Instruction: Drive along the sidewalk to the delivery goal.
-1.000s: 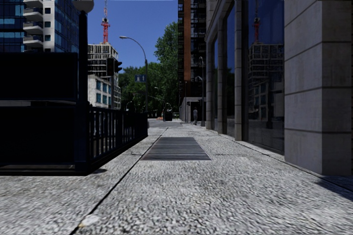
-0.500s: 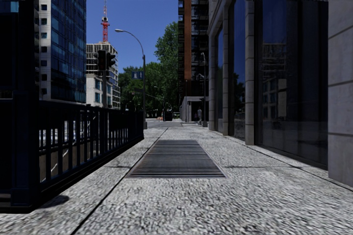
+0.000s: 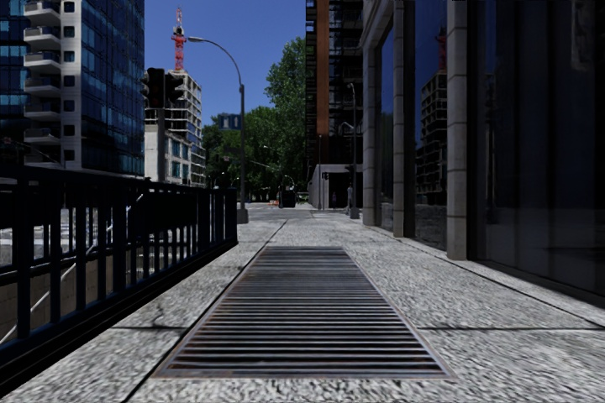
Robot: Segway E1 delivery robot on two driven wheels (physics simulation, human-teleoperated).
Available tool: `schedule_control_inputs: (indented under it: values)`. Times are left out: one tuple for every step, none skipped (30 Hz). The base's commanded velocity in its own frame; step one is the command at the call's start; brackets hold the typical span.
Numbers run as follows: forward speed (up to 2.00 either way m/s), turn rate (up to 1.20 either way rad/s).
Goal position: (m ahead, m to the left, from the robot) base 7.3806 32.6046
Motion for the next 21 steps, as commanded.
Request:
schedule_control_inputs:
  values:
    - [2.0, 0.0]
    - [2.0, 0.0]
    - [2.0, 0.0]
    - [2.0, 0.0]
    - [2.0, 0.0]
    - [2.0, 0.0]
    - [2.0, 0.0]
    - [2.0, 0.0]
    - [2.0, 0.0]
    - [2.0, 0.0]
    - [2.0, 0.0]
    - [2.0, 0.0]
    - [2.0, 0.0]
    - [2.0, 0.0]
    - [2.0, 0.0]
    - [2.0, 0.0]
    - [2.0, 0.0]
    - [2.0, 0.0]
    - [2.0, 0.0]
    - [2.0, 0.0]
    - [2.0, 0.0]
